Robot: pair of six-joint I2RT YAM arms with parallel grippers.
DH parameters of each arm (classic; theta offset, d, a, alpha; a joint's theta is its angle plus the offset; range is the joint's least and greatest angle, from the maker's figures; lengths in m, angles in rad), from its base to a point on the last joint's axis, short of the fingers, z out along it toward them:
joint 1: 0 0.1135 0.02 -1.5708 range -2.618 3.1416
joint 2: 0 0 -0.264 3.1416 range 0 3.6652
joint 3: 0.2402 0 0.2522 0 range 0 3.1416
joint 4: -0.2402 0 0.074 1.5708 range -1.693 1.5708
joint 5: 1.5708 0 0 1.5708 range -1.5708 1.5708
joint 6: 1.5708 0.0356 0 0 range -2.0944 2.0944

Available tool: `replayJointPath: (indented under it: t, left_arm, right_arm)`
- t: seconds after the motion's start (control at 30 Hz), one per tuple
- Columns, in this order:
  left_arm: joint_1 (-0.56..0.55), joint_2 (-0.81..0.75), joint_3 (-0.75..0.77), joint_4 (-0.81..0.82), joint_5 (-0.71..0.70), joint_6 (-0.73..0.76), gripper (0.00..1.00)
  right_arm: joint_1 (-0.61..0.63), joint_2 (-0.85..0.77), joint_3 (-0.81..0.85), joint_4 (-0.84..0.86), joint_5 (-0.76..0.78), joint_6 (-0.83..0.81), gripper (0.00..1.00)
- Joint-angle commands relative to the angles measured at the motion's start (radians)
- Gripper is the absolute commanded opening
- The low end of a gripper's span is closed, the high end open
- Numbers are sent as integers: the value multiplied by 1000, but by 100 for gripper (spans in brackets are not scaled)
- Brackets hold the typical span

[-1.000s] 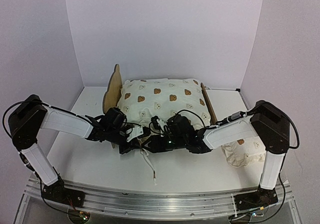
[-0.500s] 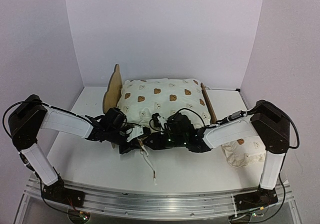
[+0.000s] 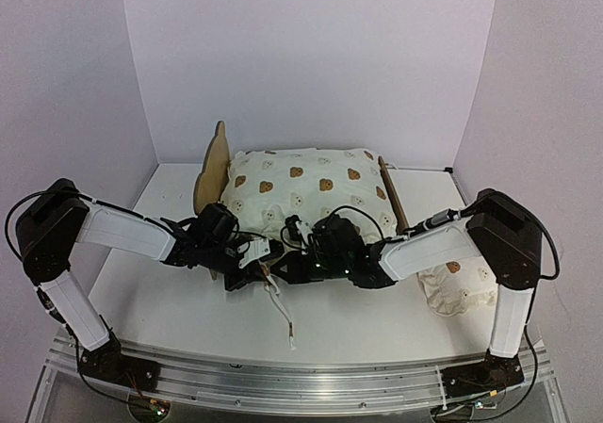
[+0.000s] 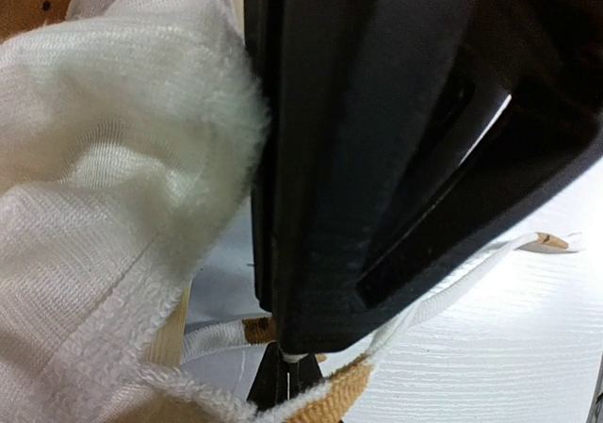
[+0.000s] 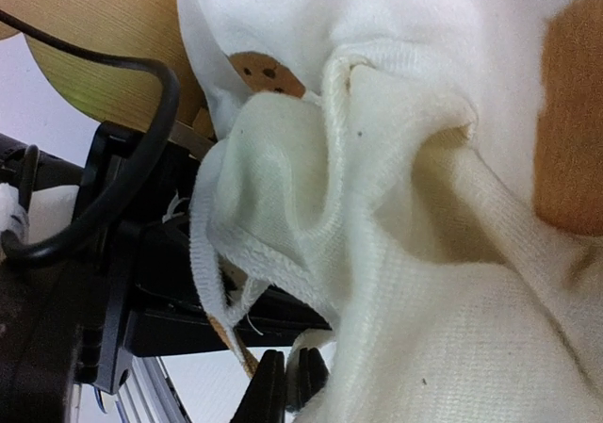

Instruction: Set up the pet bed

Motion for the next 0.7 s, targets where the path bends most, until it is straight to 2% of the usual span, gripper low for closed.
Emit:
replayJointPath:
  t: [0.0,0.37,0.4,0.53,0.67]
  left_arm:
    - [2,-1,32,31,-13,19,0]
    - [2,-28,31,19,-17,7,0]
    - [2,-28,32,15,-10,9,3]
    - [2,-43,33,-45,11,39,35]
    - [7,-106,9,-120,29,110,47]
  right_arm:
    - [-6,6,16,6,-28,8,1]
    - [-17,-78,-42,-65,-9,-20,0]
    - [-17,-84,-43,-72,-10,-23,0]
    - [-17,-117,-44,-109,8,-45,0]
    - [-17,-167,-46,-176,22,-80,0]
